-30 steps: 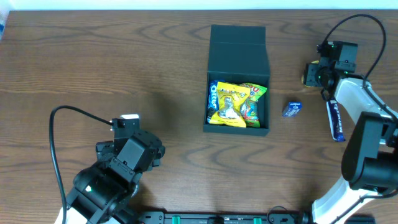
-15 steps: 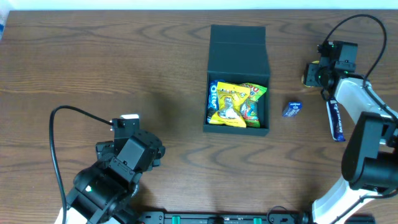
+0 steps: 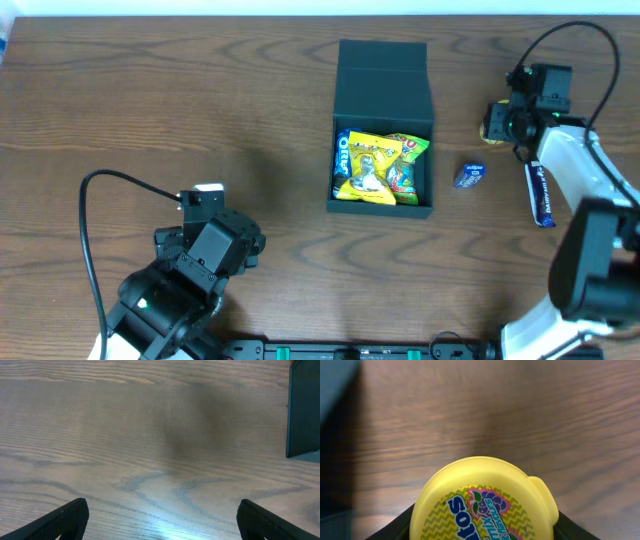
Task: Pack container
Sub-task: 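Lift the Mentos tube with the right gripper and carry it into the box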
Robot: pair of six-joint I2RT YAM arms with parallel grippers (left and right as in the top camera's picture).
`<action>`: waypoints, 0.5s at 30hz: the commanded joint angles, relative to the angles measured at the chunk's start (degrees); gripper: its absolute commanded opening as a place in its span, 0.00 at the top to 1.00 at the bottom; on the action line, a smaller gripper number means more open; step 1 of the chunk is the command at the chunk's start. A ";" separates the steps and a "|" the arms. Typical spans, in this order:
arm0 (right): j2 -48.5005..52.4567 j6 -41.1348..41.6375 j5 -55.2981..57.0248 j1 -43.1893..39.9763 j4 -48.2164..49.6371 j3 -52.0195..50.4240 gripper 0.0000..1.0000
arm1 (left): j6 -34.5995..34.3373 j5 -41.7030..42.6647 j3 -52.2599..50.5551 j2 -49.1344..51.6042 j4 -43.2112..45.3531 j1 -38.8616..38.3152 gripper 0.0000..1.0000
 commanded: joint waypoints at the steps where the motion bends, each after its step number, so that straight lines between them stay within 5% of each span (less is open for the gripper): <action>1: -8.76 2.75 -0.22 1.22 -1.53 0.70 0.99 | 0.20 -0.20 -0.15 -0.07 -0.22 0.24 0.05; 8: -20.06 7.89 -1.42 5.77 -19.02 7.54 0.99 | 0.20 -0.22 -0.15 -0.07 -0.22 0.24 0.05; 15: -18.73 10.69 -10.38 16.06 -43.60 22.08 0.99 | 0.20 -0.20 -0.15 -0.07 -0.22 0.24 0.05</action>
